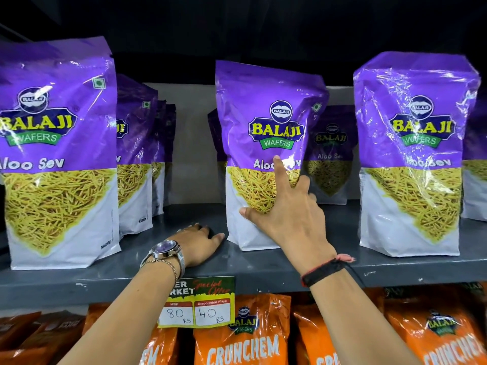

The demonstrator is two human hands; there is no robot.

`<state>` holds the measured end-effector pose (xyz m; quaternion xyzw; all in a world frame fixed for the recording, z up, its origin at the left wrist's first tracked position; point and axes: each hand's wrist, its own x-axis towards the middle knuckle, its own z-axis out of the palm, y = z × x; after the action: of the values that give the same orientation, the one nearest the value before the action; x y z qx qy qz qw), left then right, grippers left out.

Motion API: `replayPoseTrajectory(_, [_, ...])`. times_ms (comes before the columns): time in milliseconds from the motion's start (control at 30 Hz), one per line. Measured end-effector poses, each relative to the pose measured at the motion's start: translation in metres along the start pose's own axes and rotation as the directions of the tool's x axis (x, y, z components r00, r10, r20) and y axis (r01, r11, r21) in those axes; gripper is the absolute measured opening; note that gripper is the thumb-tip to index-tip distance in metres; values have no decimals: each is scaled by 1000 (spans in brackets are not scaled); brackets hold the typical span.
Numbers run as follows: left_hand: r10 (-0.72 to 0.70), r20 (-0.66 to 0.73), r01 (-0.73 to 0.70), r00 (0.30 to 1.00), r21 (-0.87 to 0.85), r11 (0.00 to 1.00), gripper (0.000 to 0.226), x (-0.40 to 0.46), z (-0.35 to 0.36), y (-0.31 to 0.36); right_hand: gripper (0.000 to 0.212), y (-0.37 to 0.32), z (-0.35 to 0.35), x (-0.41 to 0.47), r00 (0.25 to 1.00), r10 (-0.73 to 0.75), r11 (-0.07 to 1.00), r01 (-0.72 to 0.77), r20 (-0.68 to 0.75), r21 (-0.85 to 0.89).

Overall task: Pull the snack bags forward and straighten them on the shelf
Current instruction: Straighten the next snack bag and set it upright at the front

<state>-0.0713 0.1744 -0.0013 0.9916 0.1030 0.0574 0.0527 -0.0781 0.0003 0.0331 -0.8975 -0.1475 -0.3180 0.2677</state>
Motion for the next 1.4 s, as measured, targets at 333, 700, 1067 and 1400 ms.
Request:
replayPoseTrajectory(333, [40,10,-40,999,27,999,57,2,3,-4,103,-2,-12,-22,998,4,999,-7,-61,-44])
replayPoseTrajectory(700, [25,21,-25,999,5,1000,53,2,5,-4,103,-10,-30,-47,990,-9,990,-10,-140,-138])
replayPoseTrajectory(1067, [47,-27,-47,999,-14,999,56,3,4,-5,108,-12,-39,-60,997,-19,988,7,-78,-154])
replayPoseTrajectory(1400, [74,-18,-74,997,16,997,56,3,5,-6,79,-1,-32,-55,991,-109,994,108,-82,-17])
